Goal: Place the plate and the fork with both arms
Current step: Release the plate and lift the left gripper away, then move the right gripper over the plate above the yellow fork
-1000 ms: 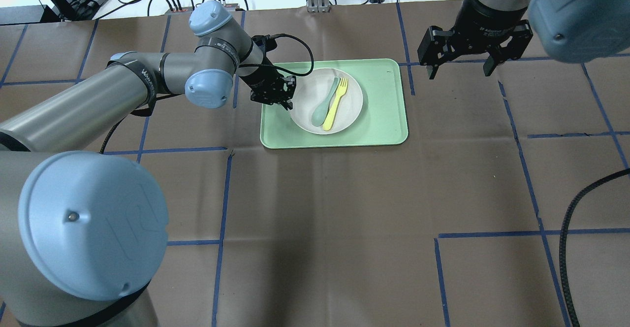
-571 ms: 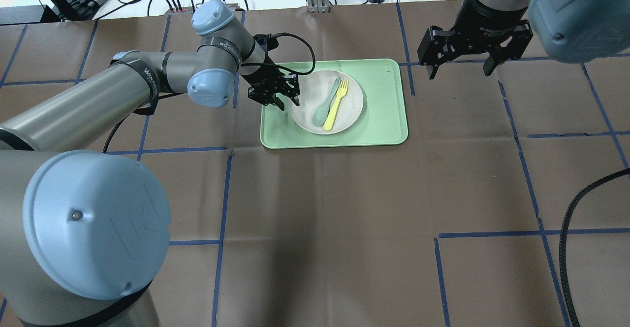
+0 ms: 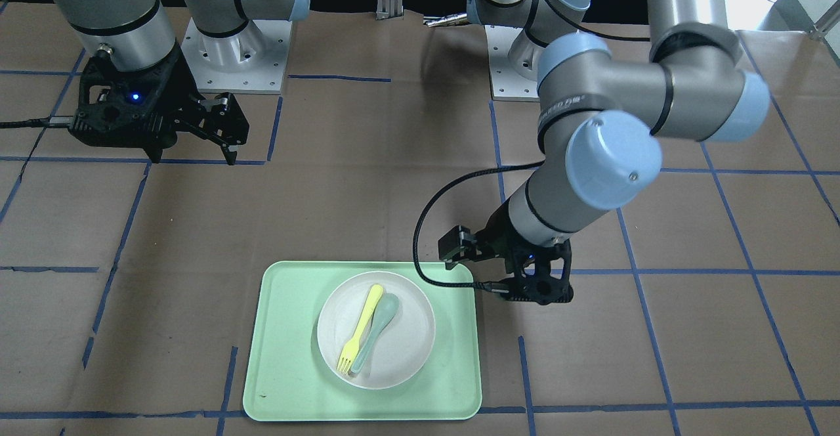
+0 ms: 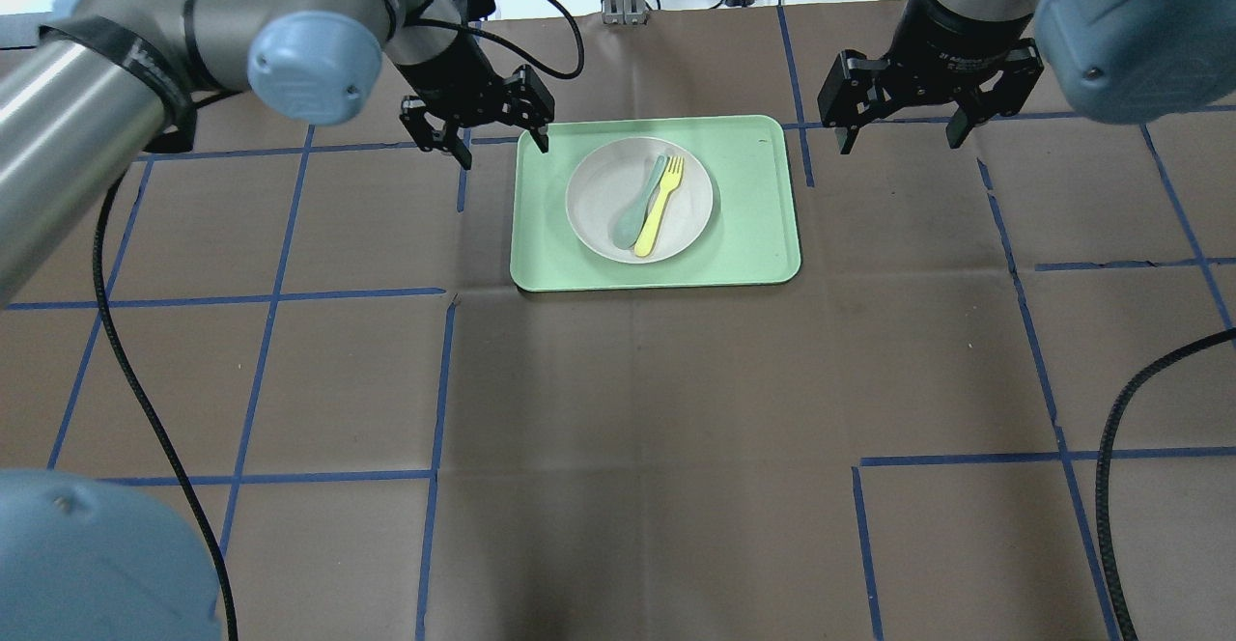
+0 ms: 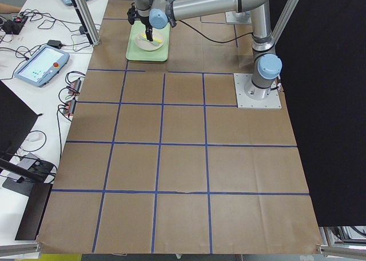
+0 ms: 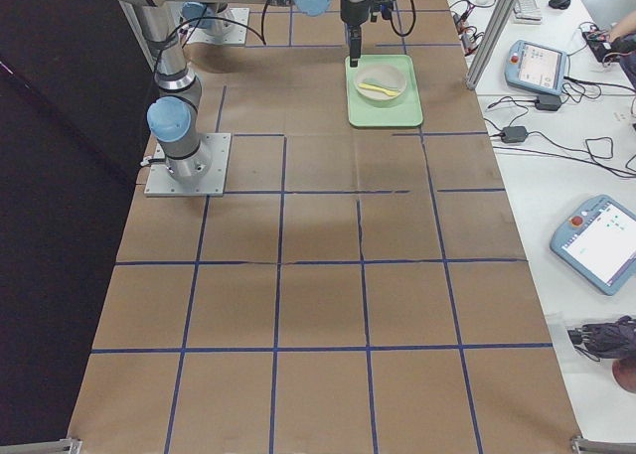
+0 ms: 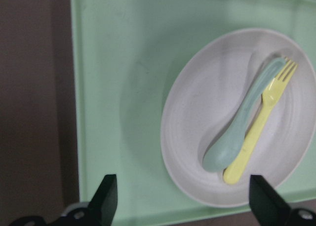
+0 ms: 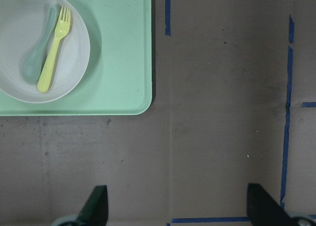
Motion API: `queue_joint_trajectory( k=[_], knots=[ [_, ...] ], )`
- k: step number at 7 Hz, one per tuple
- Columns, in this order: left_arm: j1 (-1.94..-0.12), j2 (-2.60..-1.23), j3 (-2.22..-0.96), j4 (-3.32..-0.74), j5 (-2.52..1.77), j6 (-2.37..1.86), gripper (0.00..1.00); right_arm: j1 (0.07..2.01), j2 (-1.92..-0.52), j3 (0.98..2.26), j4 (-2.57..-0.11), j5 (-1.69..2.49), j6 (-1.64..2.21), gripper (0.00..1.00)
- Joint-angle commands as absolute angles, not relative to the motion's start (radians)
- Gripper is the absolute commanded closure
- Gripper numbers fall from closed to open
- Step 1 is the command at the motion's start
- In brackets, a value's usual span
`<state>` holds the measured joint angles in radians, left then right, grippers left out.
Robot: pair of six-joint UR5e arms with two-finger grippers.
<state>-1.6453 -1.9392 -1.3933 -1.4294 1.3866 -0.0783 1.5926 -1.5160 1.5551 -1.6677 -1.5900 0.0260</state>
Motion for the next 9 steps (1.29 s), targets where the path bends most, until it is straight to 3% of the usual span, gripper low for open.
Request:
queue_joint_trajectory(
  k=[1,4,9],
  knots=[
    [-1.644,-1.824,-1.272,-1.709,1.523,-0.008,0.01,1.600,-1.496,1.546,-1.683,-1.576,0.079,0.00],
    [-1.644,-1.639,-1.242,-1.932,1.591,0.017,0.01,1.716,-1.376,1.542,-1.825,-1.583,0.199,0.00],
    [-1.646,-1.608,-1.253,-1.987,1.580,0.083,0.00,1.871,-1.085,1.338,-1.865,-1.589,0.417,0.00]
  ],
)
